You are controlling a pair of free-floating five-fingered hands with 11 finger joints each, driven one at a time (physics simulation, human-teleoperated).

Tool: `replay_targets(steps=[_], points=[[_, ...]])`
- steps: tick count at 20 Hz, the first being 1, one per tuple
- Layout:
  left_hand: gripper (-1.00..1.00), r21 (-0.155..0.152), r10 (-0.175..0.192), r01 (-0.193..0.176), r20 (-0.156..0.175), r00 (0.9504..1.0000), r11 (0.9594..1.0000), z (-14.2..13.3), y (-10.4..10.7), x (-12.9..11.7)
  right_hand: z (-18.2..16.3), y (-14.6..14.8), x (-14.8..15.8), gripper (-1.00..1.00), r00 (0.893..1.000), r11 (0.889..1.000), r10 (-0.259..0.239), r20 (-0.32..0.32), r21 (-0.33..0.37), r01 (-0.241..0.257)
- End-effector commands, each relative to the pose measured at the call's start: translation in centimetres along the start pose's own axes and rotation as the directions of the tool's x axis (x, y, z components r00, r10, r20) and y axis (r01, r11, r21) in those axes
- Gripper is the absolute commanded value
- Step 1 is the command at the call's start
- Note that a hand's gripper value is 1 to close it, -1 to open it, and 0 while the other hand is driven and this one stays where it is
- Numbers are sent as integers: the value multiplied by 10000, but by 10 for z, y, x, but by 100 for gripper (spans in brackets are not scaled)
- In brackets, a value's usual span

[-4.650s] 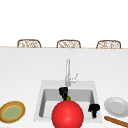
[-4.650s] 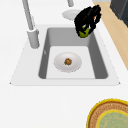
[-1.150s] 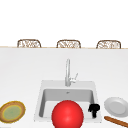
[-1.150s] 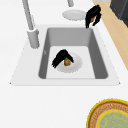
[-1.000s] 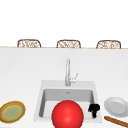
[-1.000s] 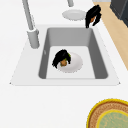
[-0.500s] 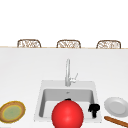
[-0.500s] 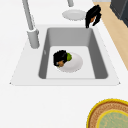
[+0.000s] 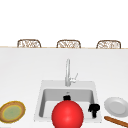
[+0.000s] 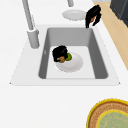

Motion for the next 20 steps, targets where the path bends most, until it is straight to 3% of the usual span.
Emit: replay_targets(steps=[1, 9, 12, 17, 20], points=[[100, -135, -27, 27, -50, 10000, 9999, 20, 30, 6, 0, 0, 0, 0, 10000, 10000, 0, 0, 0, 0], [100, -6, 203, -203, -104, 9997, 9998, 62, 89, 17, 0, 0, 0, 0, 10000, 10000, 0, 0, 0, 0], [100, 17, -11, 11, -51, 10000, 10000, 69, 115, 26, 0, 0, 0, 0, 10000, 10000, 0, 0, 0, 0], [100, -31, -21, 21, -104, 9999, 10000, 87, 152, 48, 0, 0, 0, 0, 10000, 10000, 0, 0, 0, 0], [100, -84, 271, -273, -180, 9995, 9996, 103, 172, 60, 0, 0, 0, 0, 10000, 10000, 0, 0, 0, 0]])
